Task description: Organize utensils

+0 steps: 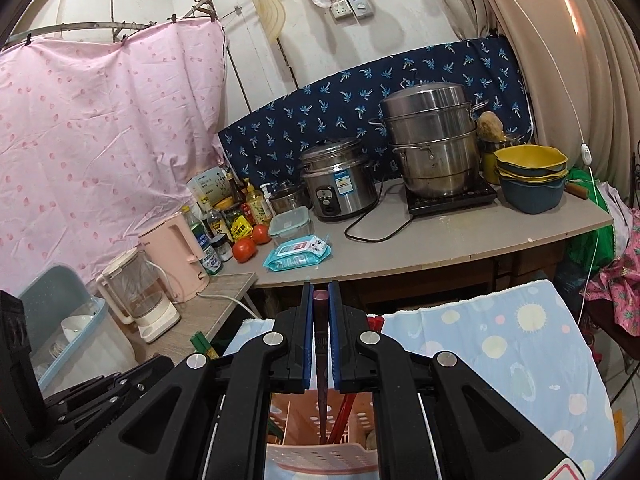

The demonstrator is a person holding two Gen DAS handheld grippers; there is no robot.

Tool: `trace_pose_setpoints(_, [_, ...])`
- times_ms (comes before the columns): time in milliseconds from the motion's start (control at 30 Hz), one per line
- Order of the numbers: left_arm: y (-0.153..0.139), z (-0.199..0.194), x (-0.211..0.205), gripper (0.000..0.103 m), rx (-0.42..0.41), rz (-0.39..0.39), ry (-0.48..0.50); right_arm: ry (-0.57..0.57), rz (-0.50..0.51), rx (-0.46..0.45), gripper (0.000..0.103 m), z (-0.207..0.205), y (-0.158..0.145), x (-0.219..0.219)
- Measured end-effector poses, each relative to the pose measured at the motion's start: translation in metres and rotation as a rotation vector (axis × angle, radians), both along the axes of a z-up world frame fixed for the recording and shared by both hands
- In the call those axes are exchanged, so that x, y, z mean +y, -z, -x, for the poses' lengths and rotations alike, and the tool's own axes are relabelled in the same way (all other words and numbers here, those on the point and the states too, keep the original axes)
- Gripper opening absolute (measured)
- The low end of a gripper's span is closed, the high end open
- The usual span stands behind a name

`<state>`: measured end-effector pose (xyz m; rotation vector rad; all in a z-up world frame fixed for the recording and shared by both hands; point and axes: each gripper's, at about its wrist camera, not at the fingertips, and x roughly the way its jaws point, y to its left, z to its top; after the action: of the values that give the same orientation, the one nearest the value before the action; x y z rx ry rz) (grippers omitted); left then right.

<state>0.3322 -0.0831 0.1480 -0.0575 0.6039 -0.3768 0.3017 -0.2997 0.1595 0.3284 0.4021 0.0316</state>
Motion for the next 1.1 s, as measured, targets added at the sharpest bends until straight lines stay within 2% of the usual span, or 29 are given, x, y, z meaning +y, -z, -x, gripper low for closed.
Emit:
trace_pose_setpoints(167, [0.008,-0.001,-0.004,0.001,0.018,-0.022,-0.017,0.011,0.010,0.013,0.007,0.004,0.006,0.001])
trace_pose_setpoints(200, [0.009,-0.001,-0.005,0.004,0.018,-0.025,-0.024,0.018,0.013,0.011,0.008,0.005,0.007,0.001])
trace_pose_setpoints(233, [0.009,0.000,-0.006,0.012,0.016,-0.030,-0.027,0.028,0.015,0.006,0.011,0.008,0.007,0.001])
trace_pose_setpoints(267, [0.008,0.000,-0.006,0.018,0.015,-0.034,-0.033,0.034,0.016,0.005,0.020,0.010,0.007,0.000])
trace_pose_setpoints(300, [0.008,0.001,-0.006,0.033,0.012,-0.035,-0.040,0.040,0.016,0.005,0.034,0.012,0.007,-0.001])
trace_pose_setpoints(333, [0.007,0.003,-0.005,0.041,0.002,-0.035,-0.047,0.045,0.014,0.004,0.040,0.013,0.007,-0.001])
trace_pose_setpoints(367, [0.006,0.005,-0.005,0.042,-0.005,-0.038,-0.051,0.050,0.013,0.003,0.044,0.016,0.007,-0.003])
trace_pose_setpoints(600, [0.001,0.023,-0.010,0.056,-0.026,-0.054,-0.053,0.045,0.041,0.022,0.052,0.046,0.009,0.001])
trace_pose_setpoints(700, [0.000,0.033,-0.011,0.060,-0.027,-0.062,-0.053,0.046,0.055,0.032,0.059,0.061,0.011,0.003])
trace_pose_setpoints(800, [0.002,0.042,-0.012,0.062,-0.022,-0.069,-0.053,0.036,0.061,0.060,0.061,0.076,0.015,0.005])
trace_pose_setpoints(1100, [0.012,0.070,-0.008,0.081,-0.002,-0.084,-0.070,0.034,0.080,0.150,0.066,0.116,0.035,0.011])
